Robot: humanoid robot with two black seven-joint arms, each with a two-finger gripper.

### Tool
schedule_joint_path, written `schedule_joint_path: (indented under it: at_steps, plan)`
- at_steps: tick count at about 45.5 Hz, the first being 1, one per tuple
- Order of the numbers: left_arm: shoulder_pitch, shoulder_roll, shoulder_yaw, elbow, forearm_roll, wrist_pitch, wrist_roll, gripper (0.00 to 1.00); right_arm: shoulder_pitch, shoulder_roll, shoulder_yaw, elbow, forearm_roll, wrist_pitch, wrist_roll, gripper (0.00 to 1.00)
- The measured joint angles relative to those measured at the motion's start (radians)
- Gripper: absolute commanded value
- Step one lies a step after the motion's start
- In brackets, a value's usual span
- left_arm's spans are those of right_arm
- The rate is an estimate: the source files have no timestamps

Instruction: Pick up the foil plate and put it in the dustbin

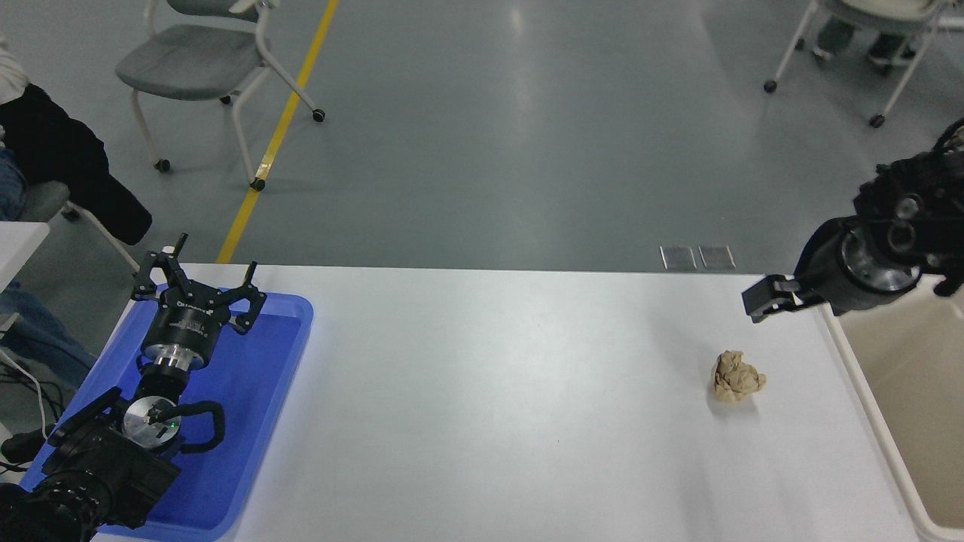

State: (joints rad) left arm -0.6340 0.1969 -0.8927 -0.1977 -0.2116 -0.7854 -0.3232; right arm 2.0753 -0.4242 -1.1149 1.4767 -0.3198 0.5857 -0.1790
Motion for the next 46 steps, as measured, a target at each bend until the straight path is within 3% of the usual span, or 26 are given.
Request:
schedule_joint_path:
  at_steps: [13, 23, 46]
  plan:
    - [0.001, 0.001, 0.000, 0.001, 0.000, 0.000, 0.000, 1.00, 0.095, 0.226, -0.028, 0.037, 0.202, 0.105, -0.004, 1.00]
    - [0.002, 0.001, 0.000, 0.001, 0.000, 0.000, 0.001, 1.00, 0.122, 0.330, -0.034, 0.036, 0.311, 0.130, -0.005, 1.00]
    - [0.002, 0.001, 0.000, 0.000, 0.000, 0.000, 0.001, 1.00, 0.201, 0.333, -0.045, 0.033, 0.383, 0.138, -0.004, 1.00]
